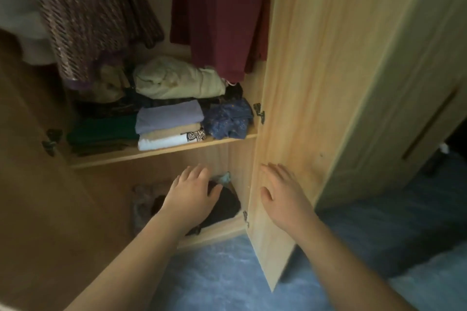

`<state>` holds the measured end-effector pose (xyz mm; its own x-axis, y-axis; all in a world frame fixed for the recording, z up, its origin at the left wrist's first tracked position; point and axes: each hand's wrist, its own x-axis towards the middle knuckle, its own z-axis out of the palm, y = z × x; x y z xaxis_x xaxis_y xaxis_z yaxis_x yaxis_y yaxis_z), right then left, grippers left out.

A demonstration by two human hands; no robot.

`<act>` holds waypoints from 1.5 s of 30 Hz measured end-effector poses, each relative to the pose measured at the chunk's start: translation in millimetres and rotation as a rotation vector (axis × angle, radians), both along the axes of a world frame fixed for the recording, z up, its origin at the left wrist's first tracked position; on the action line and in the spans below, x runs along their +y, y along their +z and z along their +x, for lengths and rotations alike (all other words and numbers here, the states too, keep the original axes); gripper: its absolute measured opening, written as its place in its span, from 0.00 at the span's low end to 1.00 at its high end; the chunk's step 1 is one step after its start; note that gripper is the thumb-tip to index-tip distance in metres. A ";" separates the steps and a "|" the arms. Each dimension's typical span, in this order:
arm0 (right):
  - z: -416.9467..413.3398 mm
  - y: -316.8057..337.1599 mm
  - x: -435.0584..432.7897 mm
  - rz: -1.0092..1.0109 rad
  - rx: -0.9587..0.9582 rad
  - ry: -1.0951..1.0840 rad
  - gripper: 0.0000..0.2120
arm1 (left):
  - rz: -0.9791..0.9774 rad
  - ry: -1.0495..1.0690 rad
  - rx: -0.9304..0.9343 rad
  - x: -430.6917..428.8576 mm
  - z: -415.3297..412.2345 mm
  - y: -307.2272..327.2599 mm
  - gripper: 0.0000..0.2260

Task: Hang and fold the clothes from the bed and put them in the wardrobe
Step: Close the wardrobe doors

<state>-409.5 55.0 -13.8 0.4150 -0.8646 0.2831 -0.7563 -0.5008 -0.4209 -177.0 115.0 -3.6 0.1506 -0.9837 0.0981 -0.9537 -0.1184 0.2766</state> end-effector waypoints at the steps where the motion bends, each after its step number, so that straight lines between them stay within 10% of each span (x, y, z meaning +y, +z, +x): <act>1: -15.2 -0.1 4.5 0.009 -0.003 -0.030 0.25 | 0.006 -0.027 -0.001 1.3 -11.1 0.1 0.23; 12: -150.8 -9.3 -18.8 0.093 -0.215 -0.302 0.19 | 0.027 -0.208 0.007 -56.0 -146.8 6.5 0.25; 18: -166.1 -1.6 -87.2 0.322 -0.298 -0.188 0.32 | 0.080 -0.123 -0.003 -101.5 -171.9 -8.1 0.23; 22: -154.1 -11.0 -121.7 0.390 -0.149 -0.076 0.01 | 0.053 -0.021 0.033 -112.1 -159.4 -21.1 0.22; 26: -140.0 -32.7 -118.2 0.287 -0.186 -0.066 0.13 | 0.035 0.063 0.025 -97.9 -137.3 -34.4 0.22; 45: 160.0 -28.2 -84.2 -0.037 -0.146 0.131 0.25 | -0.079 0.251 0.061 -59.5 117.6 -36.8 0.24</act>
<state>-249.5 -29.2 -42.0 0.4754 -0.7939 0.3791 -0.6163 -0.6080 -0.5005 -59.4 55.5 -40.4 0.3964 -0.9047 0.1560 -0.8785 -0.3244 0.3508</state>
